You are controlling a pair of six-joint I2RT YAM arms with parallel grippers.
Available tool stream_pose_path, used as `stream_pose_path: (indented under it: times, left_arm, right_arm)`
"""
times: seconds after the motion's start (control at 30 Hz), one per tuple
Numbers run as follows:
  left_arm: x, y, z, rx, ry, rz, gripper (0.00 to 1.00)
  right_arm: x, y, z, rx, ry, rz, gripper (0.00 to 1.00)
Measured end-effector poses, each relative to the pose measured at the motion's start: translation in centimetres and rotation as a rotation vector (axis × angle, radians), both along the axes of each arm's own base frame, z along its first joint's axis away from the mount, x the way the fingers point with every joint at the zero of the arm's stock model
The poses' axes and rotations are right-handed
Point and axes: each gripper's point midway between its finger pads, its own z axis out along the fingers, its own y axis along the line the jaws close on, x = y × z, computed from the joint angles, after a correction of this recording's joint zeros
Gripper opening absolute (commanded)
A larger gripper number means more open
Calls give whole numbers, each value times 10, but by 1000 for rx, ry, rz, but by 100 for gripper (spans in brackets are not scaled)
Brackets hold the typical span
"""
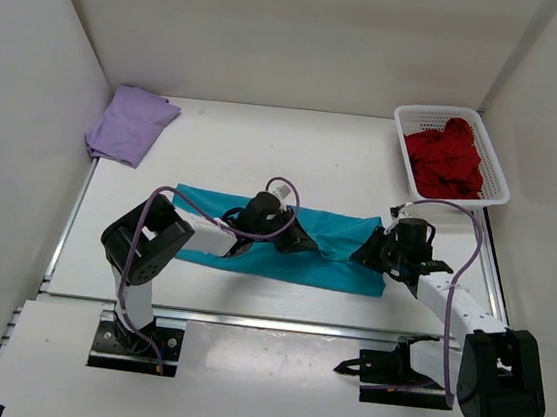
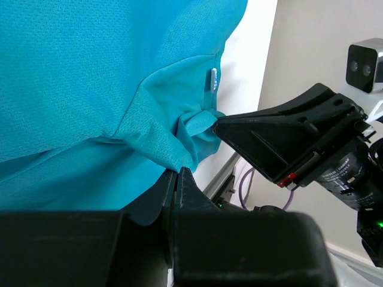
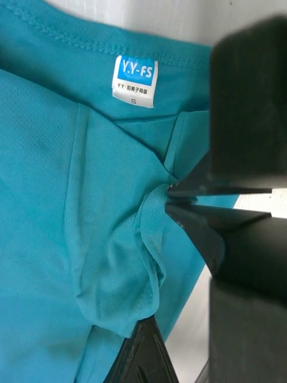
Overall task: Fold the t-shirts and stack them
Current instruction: Fold the other side of the tshirt into a rectangle
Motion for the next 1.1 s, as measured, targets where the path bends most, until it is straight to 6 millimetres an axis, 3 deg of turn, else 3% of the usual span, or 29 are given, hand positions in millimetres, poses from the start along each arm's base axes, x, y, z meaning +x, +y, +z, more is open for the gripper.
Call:
stream_pose_path:
  times: [0.07, 0.27, 0.5, 0.63, 0.7, 0.77, 0.87, 0.93, 0.97, 1.07, 1.1]
  left_arm:
    - [0, 0, 1, -6, 8, -3, 3]
    - [-6, 10, -8, -4, 40, -8, 4]
    - [-14, 28, -18, 10, 79, -7, 9]
    - [-14, 33, -17, 4, 88, -12, 22]
    - [-14, 33, -17, 2, 87, -19, 35]
    - [-16, 36, -18, 0, 96, -26, 42]
    - [-21, 42, -25, 8, 118, -30, 42]
    - [-25, 49, -32, 22, 133, -33, 40]
    - [-27, 52, -35, 34, 139, -34, 40]
    - [-30, 60, -37, 70, 132, -47, 40]
    - [-30, 63, -36, 79, 126, -52, 40]
  right_arm:
    - [0, 1, 0, -10, -7, 7, 0]
    - [-4, 7, 10, -53, -65, 45, 0]
    - [-31, 13, 15, -145, -88, 127, 3]
    - [-44, 11, 15, -179, -81, 146, 11]
    - [-51, 11, 15, -195, -77, 159, 22]
    - [-59, 16, 15, -200, -74, 185, 29]
    - [-70, 19, 14, -194, -50, 218, 32]
    - [-70, 14, 13, -193, -35, 198, 30]
    - [-67, 10, 14, -178, -28, 175, 24]
    - [-40, -12, 20, -118, -29, 36, 6]
    - [-29, -21, 21, -93, -29, -15, 4]
